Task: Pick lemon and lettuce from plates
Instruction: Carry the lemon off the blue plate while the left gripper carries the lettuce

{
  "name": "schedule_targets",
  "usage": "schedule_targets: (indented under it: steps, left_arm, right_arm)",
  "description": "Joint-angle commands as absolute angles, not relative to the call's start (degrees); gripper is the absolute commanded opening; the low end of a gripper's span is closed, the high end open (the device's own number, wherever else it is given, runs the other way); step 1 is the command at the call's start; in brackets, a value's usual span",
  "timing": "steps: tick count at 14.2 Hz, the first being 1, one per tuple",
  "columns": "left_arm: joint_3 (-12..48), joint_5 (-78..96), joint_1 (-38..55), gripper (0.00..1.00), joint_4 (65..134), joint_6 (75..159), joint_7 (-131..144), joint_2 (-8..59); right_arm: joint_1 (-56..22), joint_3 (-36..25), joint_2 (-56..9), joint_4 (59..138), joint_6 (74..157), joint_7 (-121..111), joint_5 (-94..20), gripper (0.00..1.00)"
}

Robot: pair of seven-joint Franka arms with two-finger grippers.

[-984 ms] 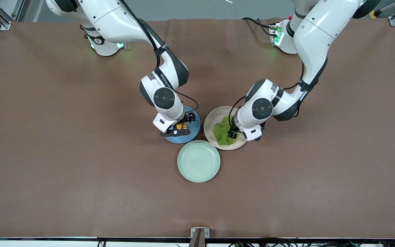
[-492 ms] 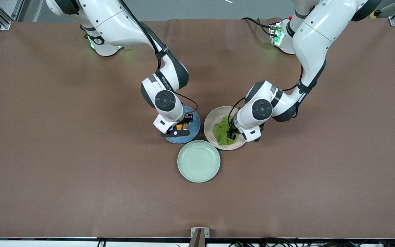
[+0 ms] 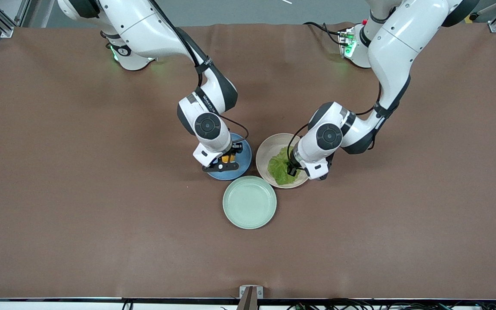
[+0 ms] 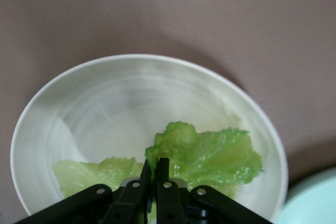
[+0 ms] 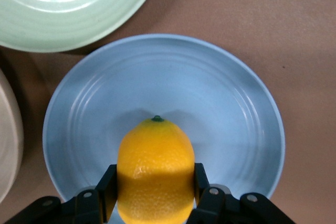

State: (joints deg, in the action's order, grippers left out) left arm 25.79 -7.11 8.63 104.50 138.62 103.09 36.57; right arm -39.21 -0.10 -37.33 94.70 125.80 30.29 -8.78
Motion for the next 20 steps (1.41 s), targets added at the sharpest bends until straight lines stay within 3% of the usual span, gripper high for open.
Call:
schedule_targets:
  steps: [1,5,9,12,20]
  left_arm:
    - [25.66,-10.1,8.09,0.0,105.03,132.39,105.03,29.64]
    - [25.75,-12.82,3.97,0.0,105.29,128.59,103.19,23.83]
    - [25.93,-15.03,-3.23,0.0,105.99,125.86,92.49,21.8]
    - [26.02,-15.03,-9.74,0.0,106.96,125.86,83.96,22.58]
    - [26.1,-15.03,-21.53,0.01,108.37,130.69,69.36,30.22]
  right_arm:
    - [-38.41,-0.7,-27.99,95.98,116.06,30.06,-9.32,0.25]
    - [-28.85,-0.7,-13.04,95.89,95.93,23.67,-6.08,0.25]
    - [-14.98,-0.7,-7.3,96.85,87.72,9.35,-2.03,0.25]
    - [-7.23,-0.7,-7.82,99.57,90.68,-0.15,0.08,0.25]
    - [0.52,-0.7,-8.87,118.19,118.62,-5.54,0.7,0.25]
